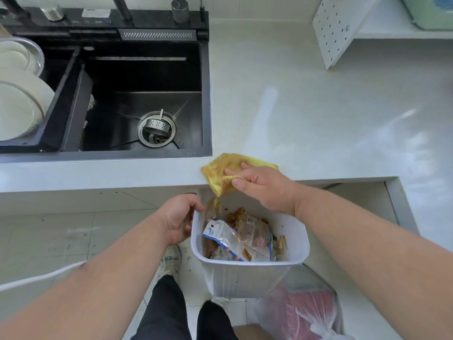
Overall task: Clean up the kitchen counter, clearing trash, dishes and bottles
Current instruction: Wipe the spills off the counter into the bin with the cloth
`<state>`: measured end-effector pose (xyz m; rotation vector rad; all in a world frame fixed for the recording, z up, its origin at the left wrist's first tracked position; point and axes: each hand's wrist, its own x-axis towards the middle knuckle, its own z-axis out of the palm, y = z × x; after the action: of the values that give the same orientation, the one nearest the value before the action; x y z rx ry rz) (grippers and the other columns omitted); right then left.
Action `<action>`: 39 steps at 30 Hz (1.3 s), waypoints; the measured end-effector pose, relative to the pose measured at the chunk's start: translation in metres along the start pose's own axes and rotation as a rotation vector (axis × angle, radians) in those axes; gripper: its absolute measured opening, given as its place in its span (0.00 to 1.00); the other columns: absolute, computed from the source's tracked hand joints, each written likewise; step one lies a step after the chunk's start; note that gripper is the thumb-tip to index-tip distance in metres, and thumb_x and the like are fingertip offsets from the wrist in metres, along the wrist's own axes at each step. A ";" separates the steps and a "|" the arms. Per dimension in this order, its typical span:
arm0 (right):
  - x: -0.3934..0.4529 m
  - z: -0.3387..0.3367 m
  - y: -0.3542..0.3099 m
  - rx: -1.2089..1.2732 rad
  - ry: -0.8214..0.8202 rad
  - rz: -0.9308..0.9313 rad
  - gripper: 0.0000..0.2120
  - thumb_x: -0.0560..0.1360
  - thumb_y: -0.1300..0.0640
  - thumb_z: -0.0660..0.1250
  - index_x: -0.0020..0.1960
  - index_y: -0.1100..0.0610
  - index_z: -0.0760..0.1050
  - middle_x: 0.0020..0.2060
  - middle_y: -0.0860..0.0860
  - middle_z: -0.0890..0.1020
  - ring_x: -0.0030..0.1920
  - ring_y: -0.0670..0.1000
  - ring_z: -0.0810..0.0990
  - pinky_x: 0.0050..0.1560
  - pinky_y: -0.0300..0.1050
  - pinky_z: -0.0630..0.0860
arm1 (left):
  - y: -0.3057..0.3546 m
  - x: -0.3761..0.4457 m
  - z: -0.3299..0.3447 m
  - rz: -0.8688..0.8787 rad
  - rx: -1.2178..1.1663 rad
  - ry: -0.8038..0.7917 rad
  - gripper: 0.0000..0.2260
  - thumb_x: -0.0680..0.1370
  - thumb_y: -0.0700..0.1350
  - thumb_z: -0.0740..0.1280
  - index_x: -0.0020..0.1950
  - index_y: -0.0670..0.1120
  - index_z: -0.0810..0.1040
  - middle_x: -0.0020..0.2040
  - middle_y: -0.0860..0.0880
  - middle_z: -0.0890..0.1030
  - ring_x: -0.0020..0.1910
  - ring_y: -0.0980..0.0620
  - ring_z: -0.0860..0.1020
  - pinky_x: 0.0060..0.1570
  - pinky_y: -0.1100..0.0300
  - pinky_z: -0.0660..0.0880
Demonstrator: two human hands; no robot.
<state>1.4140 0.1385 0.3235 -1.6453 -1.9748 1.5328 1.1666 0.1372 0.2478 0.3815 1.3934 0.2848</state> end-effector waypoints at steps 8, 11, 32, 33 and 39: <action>-0.034 0.021 0.004 0.836 0.296 0.095 0.26 0.85 0.43 0.59 0.62 0.65 0.82 0.57 0.61 0.86 0.54 0.55 0.86 0.59 0.62 0.81 | 0.003 -0.004 0.000 -0.005 0.008 -0.010 0.08 0.70 0.36 0.65 0.35 0.46 0.68 0.32 0.45 0.67 0.21 0.51 0.62 0.22 0.63 0.55; -0.037 -0.006 -0.007 1.398 0.406 0.134 0.25 0.88 0.49 0.56 0.72 0.67 0.76 0.66 0.65 0.83 0.70 0.64 0.80 0.72 0.63 0.74 | 0.003 -0.005 0.000 -0.003 0.006 -0.010 0.14 0.73 0.34 0.63 0.30 0.48 0.66 0.29 0.47 0.65 0.20 0.52 0.62 0.22 0.63 0.54; 0.035 -0.032 0.015 -0.100 0.540 0.190 0.25 0.90 0.50 0.51 0.85 0.56 0.58 0.84 0.46 0.55 0.84 0.47 0.41 0.82 0.48 0.34 | 0.008 -0.014 0.005 -0.019 0.018 0.008 0.12 0.75 0.33 0.62 0.35 0.46 0.67 0.29 0.47 0.65 0.19 0.53 0.61 0.18 0.64 0.55; 0.035 -0.027 0.013 -0.060 0.497 0.182 0.25 0.90 0.49 0.51 0.85 0.53 0.59 0.83 0.44 0.53 0.83 0.48 0.39 0.81 0.48 0.35 | 0.008 -0.015 0.005 -0.018 0.020 0.008 0.12 0.75 0.33 0.62 0.35 0.46 0.67 0.28 0.47 0.65 0.19 0.53 0.61 0.18 0.64 0.55; 0.019 -0.003 0.008 0.140 0.327 0.127 0.23 0.89 0.46 0.55 0.80 0.52 0.71 0.84 0.45 0.59 0.84 0.50 0.44 0.81 0.47 0.42 | 0.009 -0.017 0.006 -0.007 0.024 0.023 0.12 0.74 0.33 0.62 0.34 0.45 0.67 0.27 0.48 0.66 0.19 0.53 0.61 0.18 0.64 0.56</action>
<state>1.4142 0.1540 0.3101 -1.8526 -1.5894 1.3042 1.1700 0.1377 0.2679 0.3938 1.4213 0.2675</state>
